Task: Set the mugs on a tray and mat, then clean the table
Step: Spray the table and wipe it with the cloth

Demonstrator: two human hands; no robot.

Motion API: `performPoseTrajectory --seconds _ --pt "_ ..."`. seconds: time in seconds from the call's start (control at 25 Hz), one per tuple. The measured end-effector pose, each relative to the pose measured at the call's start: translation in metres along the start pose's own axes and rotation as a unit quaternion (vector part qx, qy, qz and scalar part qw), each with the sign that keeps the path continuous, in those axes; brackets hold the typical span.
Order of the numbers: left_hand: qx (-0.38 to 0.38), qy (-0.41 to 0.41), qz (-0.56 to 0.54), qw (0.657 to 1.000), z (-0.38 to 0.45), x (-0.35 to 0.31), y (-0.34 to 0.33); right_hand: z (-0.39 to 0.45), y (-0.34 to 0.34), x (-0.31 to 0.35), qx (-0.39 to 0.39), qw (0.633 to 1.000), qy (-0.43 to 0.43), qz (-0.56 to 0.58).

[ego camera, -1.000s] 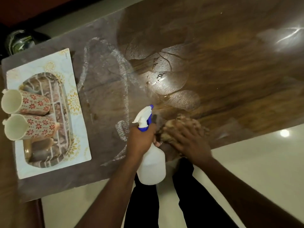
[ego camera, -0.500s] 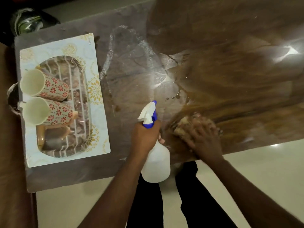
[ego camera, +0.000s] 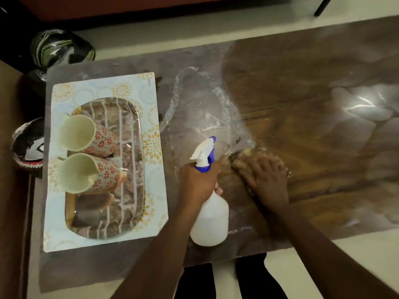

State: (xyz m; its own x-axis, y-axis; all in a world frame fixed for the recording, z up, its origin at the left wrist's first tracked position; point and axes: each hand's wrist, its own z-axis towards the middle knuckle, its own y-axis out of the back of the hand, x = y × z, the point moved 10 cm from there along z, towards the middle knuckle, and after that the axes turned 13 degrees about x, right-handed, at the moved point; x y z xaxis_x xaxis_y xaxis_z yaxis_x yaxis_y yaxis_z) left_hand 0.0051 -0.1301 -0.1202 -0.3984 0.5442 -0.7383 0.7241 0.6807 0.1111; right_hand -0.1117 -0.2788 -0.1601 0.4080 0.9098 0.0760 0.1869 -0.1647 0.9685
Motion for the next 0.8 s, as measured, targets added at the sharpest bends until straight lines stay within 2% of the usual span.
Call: performPoseTrajectory --seconds 0.08,0.12,0.2,0.24,0.28,0.32,0.4,0.44,0.48,0.52,0.56,0.64,0.68,0.72,0.8 --pt "-0.002 -0.022 0.011 1.0 0.007 -0.009 0.016 0.043 0.019 -0.006 -0.047 0.983 -0.153 0.085" --pt "-0.006 -0.023 0.01 1.0 0.011 -0.01 0.021 0.061 0.023 0.02 -0.042 0.98 -0.146 0.126" --pt "-0.006 -0.01 0.003 1.0 0.019 -0.011 0.028 0.065 0.01 0.085 0.004 0.995 -0.004 0.103" --pt "0.006 0.006 -0.003 1.0 0.024 -0.011 0.027 0.049 0.002 0.093 0.009 0.996 0.06 0.067" --pt "0.024 0.024 -0.013 0.999 0.027 -0.011 0.024 0.034 0.0 0.078 0.003 0.995 0.097 0.033" --pt "0.042 0.039 -0.021 0.998 0.028 -0.011 0.02 0.027 0.008 0.05 -0.013 0.995 0.095 0.009" --pt "0.045 0.04 -0.012 0.998 0.033 -0.014 0.016 0.05 0.033 -0.01 -0.064 0.998 -0.017 0.006" --pt "0.034 0.035 -0.008 0.999 0.034 -0.017 0.017 0.068 0.045 -0.027 -0.093 0.991 -0.094 0.035" --pt "0.019 0.033 -0.008 0.999 0.04 -0.018 0.017 0.09 0.052 -0.024 -0.118 0.981 -0.132 0.074" --pt "0.004 0.036 -0.017 0.999 0.048 -0.019 0.017 0.11 0.055 -0.005 -0.126 0.98 -0.117 0.097" --pt "-0.008 0.046 -0.031 0.998 0.053 -0.019 0.017 0.12 0.05 0.023 -0.103 0.987 -0.063 0.103" --pt "-0.006 0.074 -0.059 0.995 0.065 -0.025 0.014 0.109 0.025 0.061 -0.045 0.992 0.104 0.048" --pt "-0.003 0.084 -0.07 0.994 0.072 -0.031 0.013 0.1 0.019 0.053 -0.012 0.987 0.159 0.018" --pt "-0.008 0.088 -0.079 0.993 0.076 -0.035 0.016 0.101 0.024 0.029 -0.001 0.986 0.168 0.019" --pt "-0.037 0.074 -0.091 0.992 0.086 -0.049 0.028 0.136 0.041 -0.023 -0.022 0.997 0.06 0.047"
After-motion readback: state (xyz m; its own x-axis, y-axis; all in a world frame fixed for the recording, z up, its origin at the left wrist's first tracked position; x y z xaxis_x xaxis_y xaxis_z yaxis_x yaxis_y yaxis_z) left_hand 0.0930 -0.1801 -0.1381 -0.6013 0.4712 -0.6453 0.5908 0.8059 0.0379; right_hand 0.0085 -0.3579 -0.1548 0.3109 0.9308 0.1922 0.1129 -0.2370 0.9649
